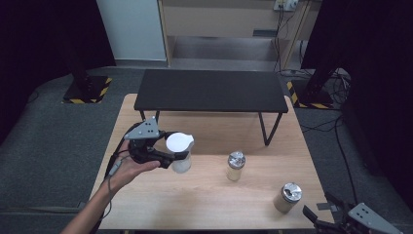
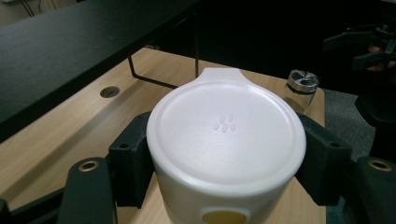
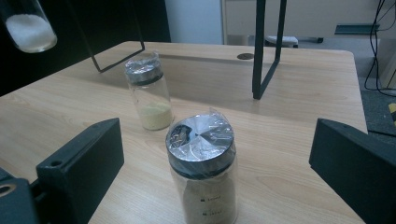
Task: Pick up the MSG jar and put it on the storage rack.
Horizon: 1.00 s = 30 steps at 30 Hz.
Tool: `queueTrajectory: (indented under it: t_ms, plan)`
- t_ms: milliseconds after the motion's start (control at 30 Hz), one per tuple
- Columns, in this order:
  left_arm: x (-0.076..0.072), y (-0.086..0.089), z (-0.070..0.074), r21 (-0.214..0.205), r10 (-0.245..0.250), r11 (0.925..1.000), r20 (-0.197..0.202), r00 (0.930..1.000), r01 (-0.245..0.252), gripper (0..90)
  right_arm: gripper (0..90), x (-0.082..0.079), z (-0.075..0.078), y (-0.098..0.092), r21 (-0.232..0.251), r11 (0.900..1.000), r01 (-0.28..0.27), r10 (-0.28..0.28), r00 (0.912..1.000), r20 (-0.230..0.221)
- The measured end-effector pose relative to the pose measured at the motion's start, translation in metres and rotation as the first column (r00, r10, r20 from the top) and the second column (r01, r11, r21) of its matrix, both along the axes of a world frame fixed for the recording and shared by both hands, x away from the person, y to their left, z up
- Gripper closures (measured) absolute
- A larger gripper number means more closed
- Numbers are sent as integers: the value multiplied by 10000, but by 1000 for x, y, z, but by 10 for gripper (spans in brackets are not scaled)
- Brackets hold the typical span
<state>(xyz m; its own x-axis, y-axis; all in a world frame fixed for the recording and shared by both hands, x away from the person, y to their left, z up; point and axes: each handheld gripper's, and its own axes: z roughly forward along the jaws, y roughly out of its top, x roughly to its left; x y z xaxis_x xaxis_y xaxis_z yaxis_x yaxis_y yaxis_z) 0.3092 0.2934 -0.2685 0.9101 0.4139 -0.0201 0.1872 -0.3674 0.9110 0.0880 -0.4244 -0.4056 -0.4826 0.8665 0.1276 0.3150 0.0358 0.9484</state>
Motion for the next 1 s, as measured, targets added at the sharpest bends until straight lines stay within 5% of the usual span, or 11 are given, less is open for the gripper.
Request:
queueTrajectory:
  t_ms: [633, 1000]
  plan:
    - [11, 1, 47, -175, 541, 9984, 85, 9985, -540, 296, 36, 0, 0, -1, 37, 10000, -1, 1, 10000, -2]
    - [18, -4, 67, -227, 1734, 9846, -10, 9849, -1733, 296, 36, 0, 0, -1, 51, 10000, 2, -2, 10000, -4]
